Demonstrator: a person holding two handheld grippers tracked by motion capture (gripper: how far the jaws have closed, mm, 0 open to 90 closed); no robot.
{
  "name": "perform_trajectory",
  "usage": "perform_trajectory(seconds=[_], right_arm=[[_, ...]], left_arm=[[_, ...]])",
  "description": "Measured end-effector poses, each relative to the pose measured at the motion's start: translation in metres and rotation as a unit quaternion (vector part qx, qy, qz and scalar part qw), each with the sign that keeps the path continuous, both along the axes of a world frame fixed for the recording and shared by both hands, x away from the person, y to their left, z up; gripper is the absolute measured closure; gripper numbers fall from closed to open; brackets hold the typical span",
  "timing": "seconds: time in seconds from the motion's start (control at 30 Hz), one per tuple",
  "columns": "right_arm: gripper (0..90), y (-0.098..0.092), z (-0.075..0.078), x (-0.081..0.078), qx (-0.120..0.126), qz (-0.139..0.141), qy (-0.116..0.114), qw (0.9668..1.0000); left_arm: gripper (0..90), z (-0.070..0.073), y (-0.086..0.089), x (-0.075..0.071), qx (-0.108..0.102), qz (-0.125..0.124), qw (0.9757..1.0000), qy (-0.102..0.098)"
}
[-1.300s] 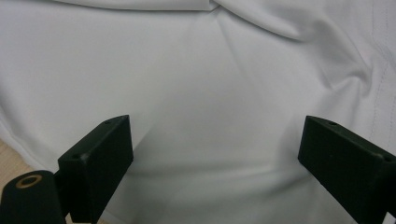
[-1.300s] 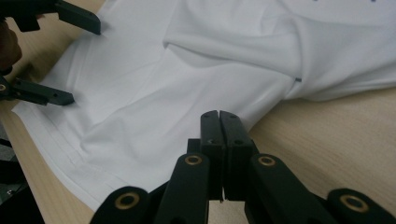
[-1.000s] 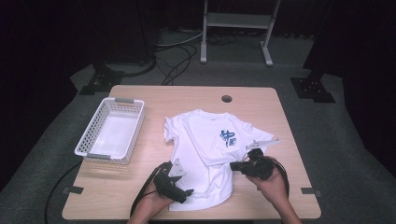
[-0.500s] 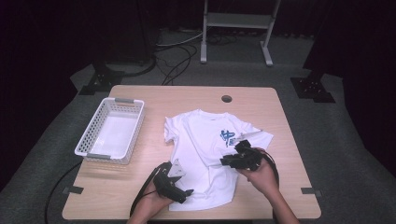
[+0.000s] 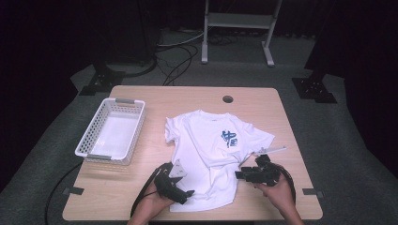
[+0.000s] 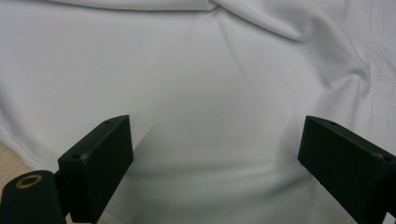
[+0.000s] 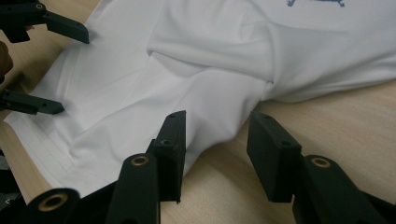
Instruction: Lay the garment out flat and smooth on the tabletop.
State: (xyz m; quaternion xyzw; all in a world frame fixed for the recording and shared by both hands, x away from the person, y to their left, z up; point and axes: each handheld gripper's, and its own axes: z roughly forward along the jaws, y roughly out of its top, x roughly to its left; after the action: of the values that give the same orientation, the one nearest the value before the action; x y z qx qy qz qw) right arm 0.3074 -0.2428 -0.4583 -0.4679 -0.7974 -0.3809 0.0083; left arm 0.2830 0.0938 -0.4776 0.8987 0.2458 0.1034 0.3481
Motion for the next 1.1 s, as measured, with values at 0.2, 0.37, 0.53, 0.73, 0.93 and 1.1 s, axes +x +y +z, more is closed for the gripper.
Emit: perform_trajectory(seconds=[0.2, 0.37, 0.53, 0.73, 0.93, 1.1], right_arm=[[60.4, 0.001, -0.006, -0.003, 0.002, -0.001, -0.011, 0.9999], [73.2, 0.004, -0.009, -0.003, 0.003, 0.001, -0.013, 0.9999], [85.3, 0.006, -0.009, -0.003, 0.001, 0.005, -0.007, 1.0], [86.9, 0.008, -0.003, -0.005, -0.005, 0.011, -0.009, 0.9999], [87.0, 0.017, 0.014, -0.006, -0.016, 0.027, -0.028, 0.9991], [87.0, 0.033, 0.034, 0.001, -0.028, 0.044, -0.048, 0.9975]], left_arm=[[9.9, 0.0, 0.0, 0.0, -0.001, 0.0, 1.0, 0.001], [9.9, 0.0, 0.001, 0.0, -0.001, 0.0, 1.0, 0.0], [9.9, 0.0, 0.001, 0.001, -0.002, -0.001, 1.0, 0.0], [9.9, 0.0, 0.002, 0.001, 0.0, -0.001, 1.0, 0.001], [9.9, 0.0, 0.002, 0.001, 0.0, -0.001, 1.0, 0.001], [9.9, 0.0, 0.002, 0.001, -0.001, 0.0, 1.0, 0.002]])
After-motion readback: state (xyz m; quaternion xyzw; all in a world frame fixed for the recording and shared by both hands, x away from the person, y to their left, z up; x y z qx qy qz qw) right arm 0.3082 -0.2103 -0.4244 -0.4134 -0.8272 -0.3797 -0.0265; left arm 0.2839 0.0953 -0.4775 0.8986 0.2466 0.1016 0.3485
